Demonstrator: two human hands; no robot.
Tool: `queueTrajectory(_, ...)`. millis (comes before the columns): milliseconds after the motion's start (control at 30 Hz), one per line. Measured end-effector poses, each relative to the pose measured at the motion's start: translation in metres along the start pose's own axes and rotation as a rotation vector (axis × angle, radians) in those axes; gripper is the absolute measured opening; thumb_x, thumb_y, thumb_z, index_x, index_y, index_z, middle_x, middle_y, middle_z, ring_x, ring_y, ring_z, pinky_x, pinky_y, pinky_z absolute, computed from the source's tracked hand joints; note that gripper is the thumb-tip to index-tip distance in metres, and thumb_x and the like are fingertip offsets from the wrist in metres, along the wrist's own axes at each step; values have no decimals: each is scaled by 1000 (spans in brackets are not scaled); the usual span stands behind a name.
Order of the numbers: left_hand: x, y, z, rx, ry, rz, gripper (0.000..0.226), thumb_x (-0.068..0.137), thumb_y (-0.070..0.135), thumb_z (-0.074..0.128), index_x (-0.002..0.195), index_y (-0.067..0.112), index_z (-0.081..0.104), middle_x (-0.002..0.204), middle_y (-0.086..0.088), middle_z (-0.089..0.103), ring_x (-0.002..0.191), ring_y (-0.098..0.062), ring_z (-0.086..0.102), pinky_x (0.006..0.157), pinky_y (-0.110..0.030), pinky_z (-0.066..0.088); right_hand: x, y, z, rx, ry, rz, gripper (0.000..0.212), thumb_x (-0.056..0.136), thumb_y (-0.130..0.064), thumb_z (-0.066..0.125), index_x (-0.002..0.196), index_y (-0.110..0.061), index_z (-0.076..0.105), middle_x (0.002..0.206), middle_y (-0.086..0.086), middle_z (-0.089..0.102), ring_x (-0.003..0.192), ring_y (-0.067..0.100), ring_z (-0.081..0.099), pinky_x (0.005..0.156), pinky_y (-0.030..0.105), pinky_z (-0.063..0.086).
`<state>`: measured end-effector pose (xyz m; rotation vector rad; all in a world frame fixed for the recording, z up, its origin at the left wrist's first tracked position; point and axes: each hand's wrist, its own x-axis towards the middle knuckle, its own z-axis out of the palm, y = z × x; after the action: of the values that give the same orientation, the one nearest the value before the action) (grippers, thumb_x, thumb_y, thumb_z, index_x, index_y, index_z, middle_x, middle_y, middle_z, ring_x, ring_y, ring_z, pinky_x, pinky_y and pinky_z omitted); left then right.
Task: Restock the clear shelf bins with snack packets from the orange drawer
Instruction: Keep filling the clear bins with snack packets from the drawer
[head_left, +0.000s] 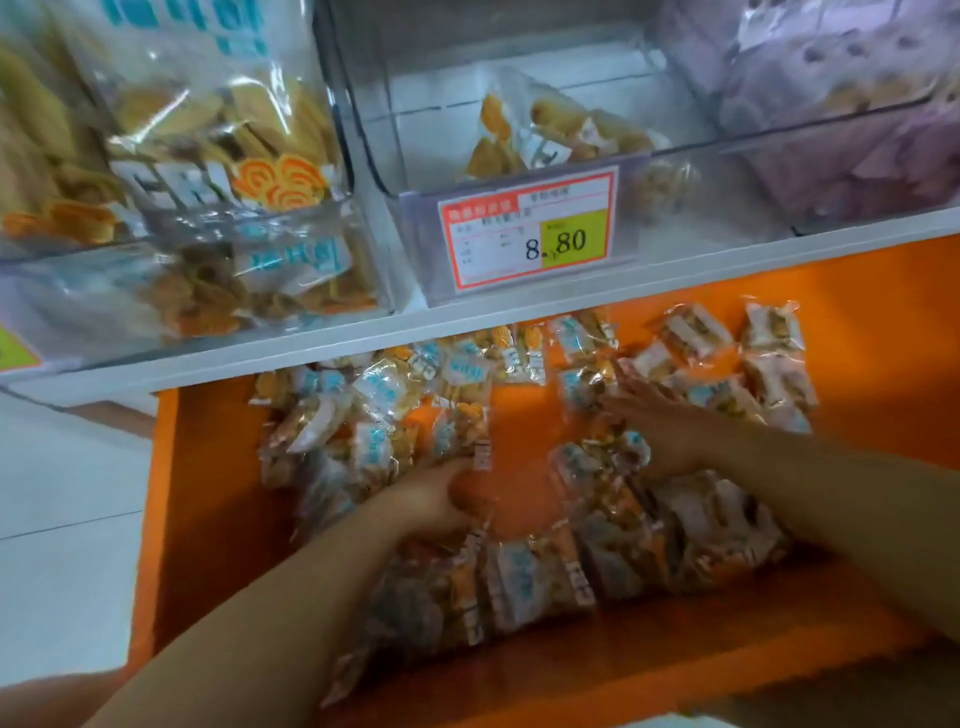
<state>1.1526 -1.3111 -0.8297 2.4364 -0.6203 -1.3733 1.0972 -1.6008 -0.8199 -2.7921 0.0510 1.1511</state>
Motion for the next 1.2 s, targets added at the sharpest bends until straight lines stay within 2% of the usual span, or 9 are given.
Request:
queueTrajectory(167,11,-11,15,39,-203,-61,100,73,63,68,151,28,16,157,0,21,141,-24,26,115,-39,28,3,-20,3,43,-201,-43,120,70,-47,78,149,-35,-12,159,8,-4,145,31,11,111,43,30)
queueTrajectory(300,11,-6,32,36,-295,-38,110,66,67,71,152,32,13,157,-2,18,139,-25,30,112,-37,33,-3,-42,11,-51,-240,-86,114,68,-51,78,148,-42,-3,150,15,18,134,38,28,101,45,39)
queueTrajectory(500,2,11,44,108,-193,58,79,81,33,69,147,30,27,144,-8,32,124,-29,44,100,-36,44,-9,-57,17,-33,-206,-187,87,83,-22,70,149,-36,15,136,11,39,117,29,46,90,33,44)
queueTrajectory(667,-8,25,35,143,-103,136,52,90,17,58,139,24,43,133,-8,42,115,-26,51,89,-29,45,-13,-68,17,7,-138,-263,73,83,-4,64,144,-29,33,108,6,59,91,22,56,71,30,46)
queueTrajectory(767,-14,29,27,148,-38,159,41,90,13,58,130,22,52,129,-6,50,112,-23,53,88,-30,47,-20,-72,5,49,-126,-268,69,84,-2,62,143,-29,37,101,3,59,74,13,53,61,25,44)
queueTrajectory(833,-20,33,19,152,28,198,36,89,10,58,124,20,56,125,-3,55,111,-19,54,85,-27,45,-31,-74,-8,96,-98,-295,60,87,-3,58,140,-26,43,112,2,60,69,3,45,53,13,34)
queueTrajectory(1000,-51,46,-6,129,197,293,20,87,13,61,101,26,64,114,1,56,107,-17,54,92,-36,46,-68,-79,-35,230,89,-324,40,87,-11,59,124,-24,57,119,-2,62,99,12,55,74,21,36)
queueTrajectory(1100,-80,57,-22,124,273,371,20,86,11,63,94,28,62,116,2,52,111,-16,50,100,-32,40,-94,-81,-46,262,140,-280,54,84,-11,61,130,-36,48,113,3,64,88,14,60,72,28,47)
queueTrajectory(1200,-117,76,-42,121,366,422,23,88,9,60,106,23,64,132,3,46,122,-13,46,105,-23,32,-132,-83,-68,241,254,-264,63,79,-6,60,127,-44,45,82,1,65,70,19,60,60,30,46)
